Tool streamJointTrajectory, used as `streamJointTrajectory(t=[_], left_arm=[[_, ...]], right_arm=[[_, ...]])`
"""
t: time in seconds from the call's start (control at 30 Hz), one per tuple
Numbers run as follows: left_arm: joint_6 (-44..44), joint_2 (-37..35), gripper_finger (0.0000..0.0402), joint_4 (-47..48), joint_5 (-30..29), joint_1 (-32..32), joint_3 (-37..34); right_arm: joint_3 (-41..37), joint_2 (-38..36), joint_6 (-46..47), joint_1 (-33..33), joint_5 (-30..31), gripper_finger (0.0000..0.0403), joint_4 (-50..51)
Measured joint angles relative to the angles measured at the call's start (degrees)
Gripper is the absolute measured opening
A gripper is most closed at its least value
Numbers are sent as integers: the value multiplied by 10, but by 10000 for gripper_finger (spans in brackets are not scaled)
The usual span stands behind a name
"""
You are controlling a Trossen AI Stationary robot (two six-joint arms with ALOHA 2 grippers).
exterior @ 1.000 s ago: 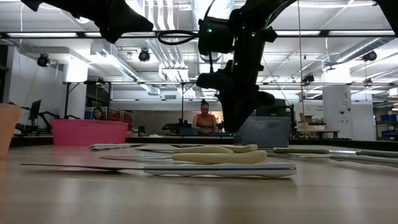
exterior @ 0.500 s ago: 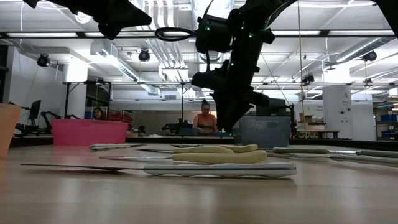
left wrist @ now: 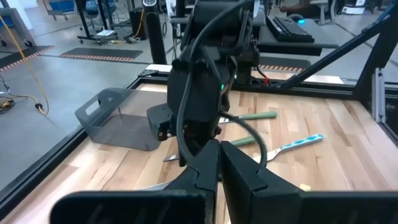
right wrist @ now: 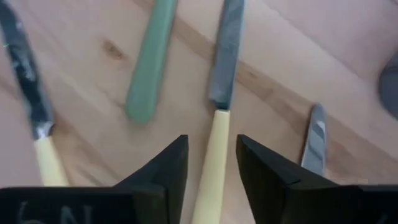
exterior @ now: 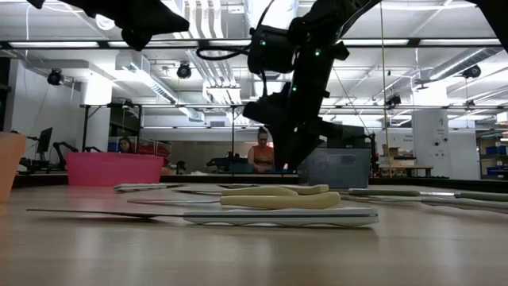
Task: Sort silverware by color (type)
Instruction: Put the top yellow knife into the black bin
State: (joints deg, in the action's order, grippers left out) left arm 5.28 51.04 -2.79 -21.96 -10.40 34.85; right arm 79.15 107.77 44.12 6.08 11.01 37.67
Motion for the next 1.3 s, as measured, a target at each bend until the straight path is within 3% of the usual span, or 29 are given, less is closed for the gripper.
streamJointTrajectory(t=[0.23,0.63,1.17,1.3], left_arm=[[0,-32,0,26,0,-17,0],[4,-58,0,44,0,-27,0],[17,-43,0,43,0,-27,-1],[16,-43,0,43,0,-27,-1]], right_arm=[[0,16,-1,2,10,157,-12],[0,49,-2,2,11,141,-24],[0,55,26,2,13,41,-28],[0,55,29,2,12,35,-28]])
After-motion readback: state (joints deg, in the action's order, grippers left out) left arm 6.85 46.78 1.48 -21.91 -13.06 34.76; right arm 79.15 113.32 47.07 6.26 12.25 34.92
